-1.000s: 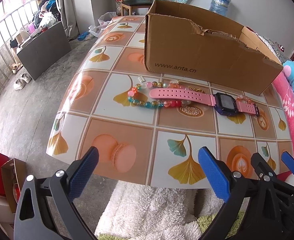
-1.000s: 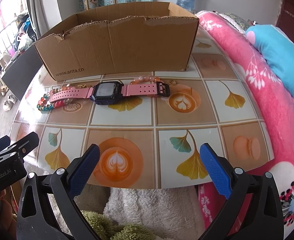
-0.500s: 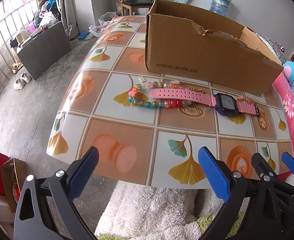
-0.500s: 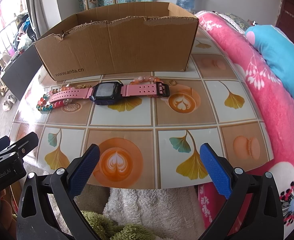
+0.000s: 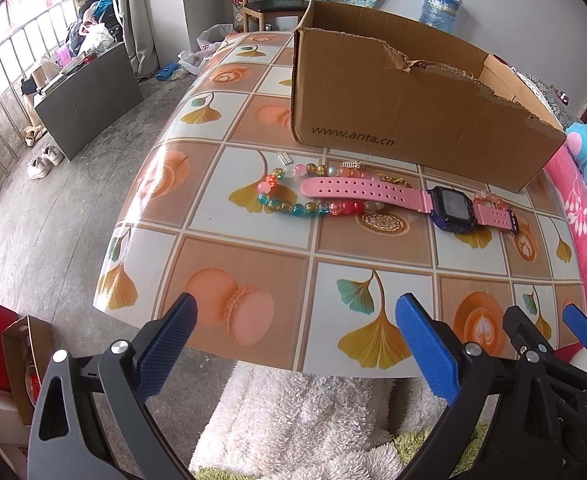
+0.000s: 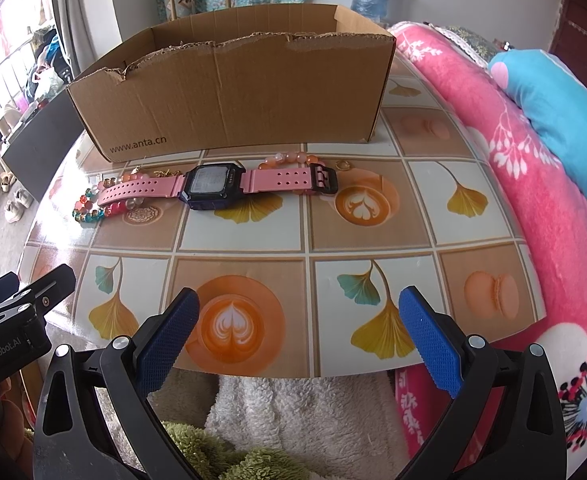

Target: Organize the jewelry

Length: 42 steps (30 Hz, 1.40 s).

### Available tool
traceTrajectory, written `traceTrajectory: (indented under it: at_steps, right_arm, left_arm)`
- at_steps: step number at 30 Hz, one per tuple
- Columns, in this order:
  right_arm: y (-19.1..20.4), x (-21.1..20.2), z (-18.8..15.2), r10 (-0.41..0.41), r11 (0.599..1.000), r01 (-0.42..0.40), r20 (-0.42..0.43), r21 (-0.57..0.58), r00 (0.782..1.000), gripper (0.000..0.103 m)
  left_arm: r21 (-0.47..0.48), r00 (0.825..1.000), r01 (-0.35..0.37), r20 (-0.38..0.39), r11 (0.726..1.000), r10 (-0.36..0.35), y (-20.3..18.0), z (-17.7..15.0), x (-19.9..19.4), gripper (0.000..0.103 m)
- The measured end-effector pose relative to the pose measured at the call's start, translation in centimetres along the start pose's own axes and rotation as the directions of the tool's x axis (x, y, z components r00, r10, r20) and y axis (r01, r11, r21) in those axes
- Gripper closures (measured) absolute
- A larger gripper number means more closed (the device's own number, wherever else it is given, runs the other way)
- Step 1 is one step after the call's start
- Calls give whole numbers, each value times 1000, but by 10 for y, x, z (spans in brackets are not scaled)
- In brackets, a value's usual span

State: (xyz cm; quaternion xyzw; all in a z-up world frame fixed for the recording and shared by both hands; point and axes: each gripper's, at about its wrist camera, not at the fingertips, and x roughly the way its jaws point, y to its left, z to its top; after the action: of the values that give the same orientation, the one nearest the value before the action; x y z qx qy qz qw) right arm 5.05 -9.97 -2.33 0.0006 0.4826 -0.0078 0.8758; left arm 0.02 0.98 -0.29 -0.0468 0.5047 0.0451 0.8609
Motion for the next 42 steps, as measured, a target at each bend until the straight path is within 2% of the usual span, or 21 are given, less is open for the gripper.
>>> traceTrajectory:
  at_steps: [22, 42]
  right_arm:
    - [1, -3, 12, -68, 997, 69, 29, -17, 997, 7]
    - [5, 17, 17, -82, 995, 81, -4, -52, 997, 7]
  left_arm:
    - [7, 1000, -7, 27, 1000, 7, 7, 2, 0, 6]
    - [18, 998, -52, -35, 998, 52, 9, 8, 28, 6]
